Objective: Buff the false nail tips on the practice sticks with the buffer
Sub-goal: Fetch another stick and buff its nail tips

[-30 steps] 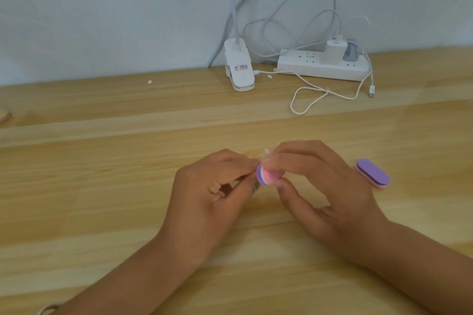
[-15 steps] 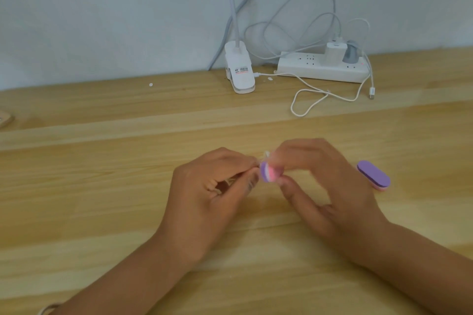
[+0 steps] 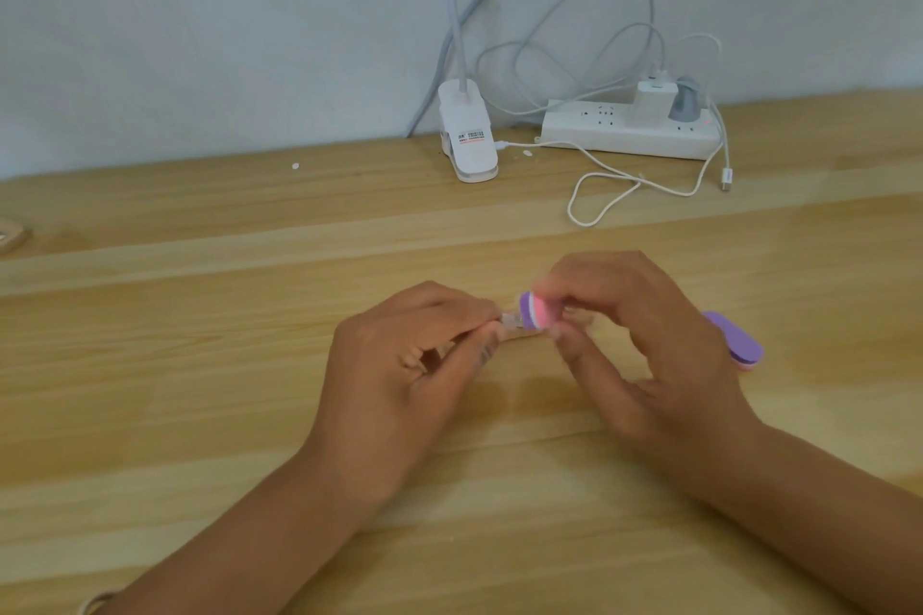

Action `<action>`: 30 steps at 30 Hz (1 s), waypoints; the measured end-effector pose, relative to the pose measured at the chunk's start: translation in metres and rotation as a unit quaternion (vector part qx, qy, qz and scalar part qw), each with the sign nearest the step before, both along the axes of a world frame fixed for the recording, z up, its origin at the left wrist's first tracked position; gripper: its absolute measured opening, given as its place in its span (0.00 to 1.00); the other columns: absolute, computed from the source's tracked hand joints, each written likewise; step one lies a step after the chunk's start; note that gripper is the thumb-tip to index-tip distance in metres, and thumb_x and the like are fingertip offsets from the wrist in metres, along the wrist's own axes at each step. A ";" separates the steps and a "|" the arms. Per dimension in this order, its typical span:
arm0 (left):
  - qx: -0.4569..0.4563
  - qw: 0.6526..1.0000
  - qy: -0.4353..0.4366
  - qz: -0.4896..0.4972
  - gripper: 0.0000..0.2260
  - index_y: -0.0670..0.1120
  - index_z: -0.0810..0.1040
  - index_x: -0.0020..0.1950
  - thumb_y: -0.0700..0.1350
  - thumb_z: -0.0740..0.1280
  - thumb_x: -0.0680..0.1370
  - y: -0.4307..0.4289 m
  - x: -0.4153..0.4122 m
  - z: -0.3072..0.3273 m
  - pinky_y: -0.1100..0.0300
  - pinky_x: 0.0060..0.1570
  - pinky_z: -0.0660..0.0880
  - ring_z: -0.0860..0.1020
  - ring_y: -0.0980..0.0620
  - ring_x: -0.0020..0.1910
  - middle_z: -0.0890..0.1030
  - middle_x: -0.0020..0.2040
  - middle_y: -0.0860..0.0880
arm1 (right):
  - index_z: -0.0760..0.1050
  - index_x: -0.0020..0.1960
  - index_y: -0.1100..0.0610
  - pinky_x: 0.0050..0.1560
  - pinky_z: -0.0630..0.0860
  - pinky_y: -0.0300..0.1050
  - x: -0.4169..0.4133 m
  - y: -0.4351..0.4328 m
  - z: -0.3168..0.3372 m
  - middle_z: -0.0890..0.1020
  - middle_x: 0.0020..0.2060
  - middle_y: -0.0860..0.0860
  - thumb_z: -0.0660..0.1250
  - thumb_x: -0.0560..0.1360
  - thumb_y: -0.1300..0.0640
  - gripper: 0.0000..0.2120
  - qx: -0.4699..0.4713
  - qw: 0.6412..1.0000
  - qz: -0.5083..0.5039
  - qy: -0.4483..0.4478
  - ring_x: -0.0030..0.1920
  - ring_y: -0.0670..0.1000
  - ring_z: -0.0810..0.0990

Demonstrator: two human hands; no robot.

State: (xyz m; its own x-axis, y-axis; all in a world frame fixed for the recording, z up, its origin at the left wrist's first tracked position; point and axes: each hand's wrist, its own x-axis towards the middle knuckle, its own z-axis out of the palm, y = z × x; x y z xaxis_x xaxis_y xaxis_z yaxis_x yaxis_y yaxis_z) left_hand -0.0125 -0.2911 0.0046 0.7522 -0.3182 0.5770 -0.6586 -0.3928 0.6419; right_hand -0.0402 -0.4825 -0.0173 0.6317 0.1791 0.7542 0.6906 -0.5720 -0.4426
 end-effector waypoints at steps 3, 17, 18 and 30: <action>0.004 1.000 -0.008 -0.011 0.05 0.46 0.86 0.46 0.39 0.72 0.73 -0.001 -0.001 -0.002 0.64 0.37 0.76 0.81 0.59 0.41 0.84 0.43 0.55 | 0.78 0.59 0.61 0.61 0.73 0.43 -0.006 0.006 -0.004 0.80 0.54 0.55 0.64 0.79 0.69 0.11 -0.048 0.998 0.031 -0.039 0.57 0.52 0.79; -0.135 0.991 -0.004 0.023 0.02 0.48 0.83 0.47 0.43 0.71 0.76 0.002 -0.002 0.003 0.67 0.44 0.75 0.82 0.54 0.42 0.84 0.43 0.54 | 0.80 0.56 0.64 0.60 0.71 0.38 0.003 -0.004 0.000 0.81 0.50 0.54 0.67 0.76 0.70 0.10 0.004 0.997 -0.072 0.006 0.55 0.50 0.78; -0.164 0.986 0.020 0.029 0.02 0.49 0.83 0.48 0.44 0.70 0.77 0.002 0.001 0.004 0.66 0.47 0.76 0.83 0.53 0.44 0.84 0.44 0.53 | 0.79 0.56 0.64 0.60 0.70 0.37 0.003 -0.003 0.002 0.81 0.49 0.53 0.68 0.76 0.70 0.10 0.009 0.997 -0.075 0.001 0.55 0.49 0.77; -0.009 0.992 0.128 0.014 0.08 0.58 0.80 0.42 0.44 0.71 0.72 -0.014 0.024 -0.011 0.64 0.52 0.70 0.77 0.58 0.48 0.80 0.44 0.55 | 0.78 0.56 0.64 0.59 0.71 0.38 0.005 0.000 0.000 0.80 0.48 0.51 0.69 0.74 0.70 0.11 0.019 0.998 -0.063 -0.020 0.53 0.47 0.77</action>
State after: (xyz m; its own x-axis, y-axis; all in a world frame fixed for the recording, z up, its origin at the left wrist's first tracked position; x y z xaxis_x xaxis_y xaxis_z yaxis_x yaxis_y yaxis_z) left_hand 0.0118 -0.3055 -0.0068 0.8830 -0.2870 0.3715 -0.4625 -0.3961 0.7933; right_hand -0.0355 -0.4823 -0.0173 0.6162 0.0719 0.7843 0.6323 -0.6388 -0.4382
